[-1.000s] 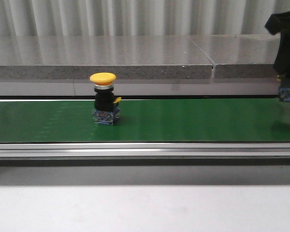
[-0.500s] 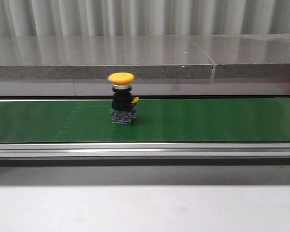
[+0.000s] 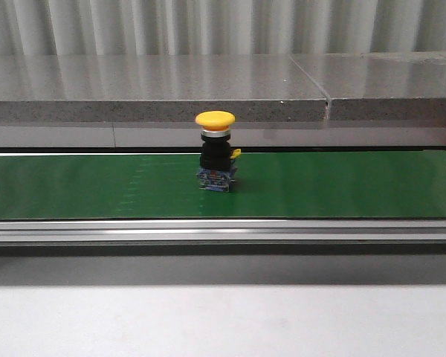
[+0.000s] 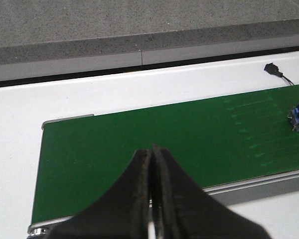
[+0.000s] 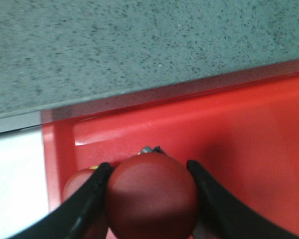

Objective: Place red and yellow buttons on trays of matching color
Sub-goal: 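Lower the red button into the red tray and open the right gripper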

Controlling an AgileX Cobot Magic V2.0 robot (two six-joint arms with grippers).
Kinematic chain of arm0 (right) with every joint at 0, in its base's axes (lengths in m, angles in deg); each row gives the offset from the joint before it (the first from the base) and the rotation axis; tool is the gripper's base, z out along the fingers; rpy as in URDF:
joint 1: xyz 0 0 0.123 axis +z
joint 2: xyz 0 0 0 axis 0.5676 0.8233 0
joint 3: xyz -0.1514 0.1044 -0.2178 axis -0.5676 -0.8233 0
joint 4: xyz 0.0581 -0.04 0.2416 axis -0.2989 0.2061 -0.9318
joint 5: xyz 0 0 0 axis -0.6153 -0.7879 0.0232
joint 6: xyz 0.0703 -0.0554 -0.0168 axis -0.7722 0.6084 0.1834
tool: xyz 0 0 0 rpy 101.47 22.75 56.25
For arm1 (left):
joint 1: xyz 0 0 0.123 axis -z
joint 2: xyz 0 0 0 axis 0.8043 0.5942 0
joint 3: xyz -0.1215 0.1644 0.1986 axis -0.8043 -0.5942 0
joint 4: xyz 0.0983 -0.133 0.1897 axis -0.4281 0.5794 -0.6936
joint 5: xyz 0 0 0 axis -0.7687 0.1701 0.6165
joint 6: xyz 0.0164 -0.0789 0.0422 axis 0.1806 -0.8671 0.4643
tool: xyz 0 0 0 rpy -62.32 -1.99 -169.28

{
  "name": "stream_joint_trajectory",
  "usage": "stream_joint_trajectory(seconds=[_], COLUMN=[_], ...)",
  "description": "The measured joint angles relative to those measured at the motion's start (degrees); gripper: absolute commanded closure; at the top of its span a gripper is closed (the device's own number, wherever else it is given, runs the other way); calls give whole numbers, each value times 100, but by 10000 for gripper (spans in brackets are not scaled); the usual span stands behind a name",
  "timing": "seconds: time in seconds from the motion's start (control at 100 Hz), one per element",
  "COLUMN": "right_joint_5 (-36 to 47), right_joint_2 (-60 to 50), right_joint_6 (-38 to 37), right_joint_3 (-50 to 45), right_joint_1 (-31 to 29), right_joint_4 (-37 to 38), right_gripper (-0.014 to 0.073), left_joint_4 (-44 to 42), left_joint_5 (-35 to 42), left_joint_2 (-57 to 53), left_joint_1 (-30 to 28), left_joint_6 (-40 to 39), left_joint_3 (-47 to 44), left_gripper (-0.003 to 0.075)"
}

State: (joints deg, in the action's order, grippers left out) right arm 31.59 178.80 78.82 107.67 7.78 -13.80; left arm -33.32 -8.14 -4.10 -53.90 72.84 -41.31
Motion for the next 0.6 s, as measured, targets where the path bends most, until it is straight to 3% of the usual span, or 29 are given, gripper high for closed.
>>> stream_joint_trajectory(seconds=[0.6], right_joint_5=[63], right_joint_2=[883], right_joint_6=[0], right_joint_3=[153], right_joint_1=[-57], right_joint_4=[0], right_gripper=[401], left_joint_4=[0], left_joint_5=[0], left_joint_2=[0], left_joint_1=[0], left_joint_6=[0], left_joint_3=[0], left_gripper=[740])
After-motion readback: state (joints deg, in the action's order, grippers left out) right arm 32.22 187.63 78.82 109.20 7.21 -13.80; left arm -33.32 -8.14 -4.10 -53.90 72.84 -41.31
